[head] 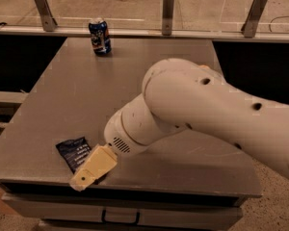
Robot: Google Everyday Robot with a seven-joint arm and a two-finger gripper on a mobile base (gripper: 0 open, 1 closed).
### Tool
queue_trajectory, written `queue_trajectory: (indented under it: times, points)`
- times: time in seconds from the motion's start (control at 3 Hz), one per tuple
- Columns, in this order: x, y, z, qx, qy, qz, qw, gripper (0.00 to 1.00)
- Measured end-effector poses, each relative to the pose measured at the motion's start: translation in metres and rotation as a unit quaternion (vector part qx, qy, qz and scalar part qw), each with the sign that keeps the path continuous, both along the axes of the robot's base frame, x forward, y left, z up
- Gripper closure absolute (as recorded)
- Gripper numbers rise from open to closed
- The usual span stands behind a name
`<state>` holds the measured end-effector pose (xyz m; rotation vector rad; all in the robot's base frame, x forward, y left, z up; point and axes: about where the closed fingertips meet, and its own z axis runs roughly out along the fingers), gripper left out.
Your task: Move rxbar blueberry near pepsi can
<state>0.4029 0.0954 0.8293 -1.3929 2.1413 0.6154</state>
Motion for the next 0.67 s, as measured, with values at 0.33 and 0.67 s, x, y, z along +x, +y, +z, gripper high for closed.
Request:
queue_trajectory:
  times: [0.33,0.67]
  points:
    - [0.0,0.028,-0.004,0.02,-0.002,-0.004,0.9998,0.0]
    - [0.0,0.044,-0.008,0.025,-0.005,-0.015,0.9996,0.18]
